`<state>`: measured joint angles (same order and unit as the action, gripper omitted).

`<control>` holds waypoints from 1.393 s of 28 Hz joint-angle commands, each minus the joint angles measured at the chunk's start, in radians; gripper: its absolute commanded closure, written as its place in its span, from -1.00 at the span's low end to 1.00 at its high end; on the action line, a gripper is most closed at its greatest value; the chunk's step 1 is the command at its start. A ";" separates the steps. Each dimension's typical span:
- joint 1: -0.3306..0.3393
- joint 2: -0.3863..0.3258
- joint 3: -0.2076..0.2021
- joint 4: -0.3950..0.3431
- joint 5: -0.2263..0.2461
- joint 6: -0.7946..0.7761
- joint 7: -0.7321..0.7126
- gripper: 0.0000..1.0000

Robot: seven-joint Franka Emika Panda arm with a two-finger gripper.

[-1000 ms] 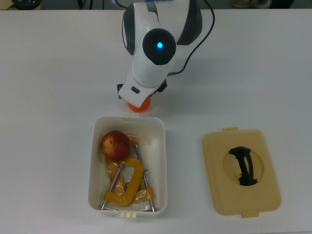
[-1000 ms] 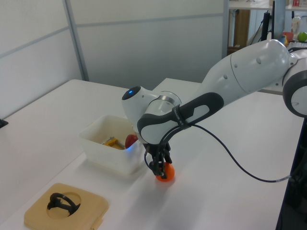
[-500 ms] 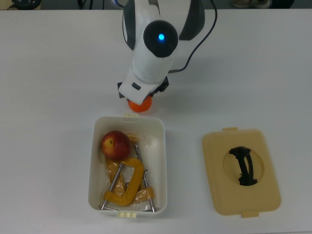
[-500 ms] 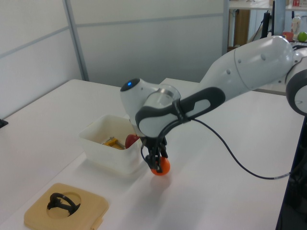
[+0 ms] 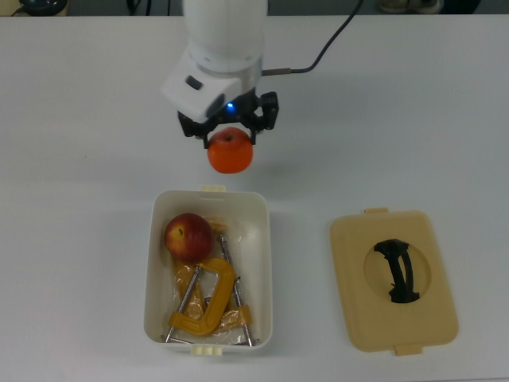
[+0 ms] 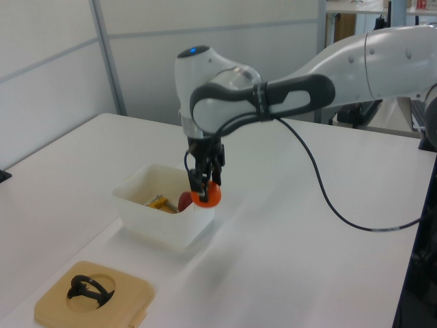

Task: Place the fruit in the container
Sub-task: 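Carry the tangerine into the white container beside the apple, then open the gripper to release the tangerine and raise it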

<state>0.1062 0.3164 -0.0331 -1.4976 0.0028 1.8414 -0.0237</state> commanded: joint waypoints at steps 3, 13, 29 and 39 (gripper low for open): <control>-0.034 0.044 -0.008 0.040 0.029 0.186 0.080 1.00; -0.045 0.102 -0.008 0.034 0.022 0.335 0.120 0.15; -0.065 0.013 -0.013 0.034 0.011 0.104 0.084 -1.00; -0.102 -0.033 -0.011 0.034 0.011 -0.079 -0.022 -1.00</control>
<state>0.0121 0.3053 -0.0399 -1.4494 0.0153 1.8069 -0.0093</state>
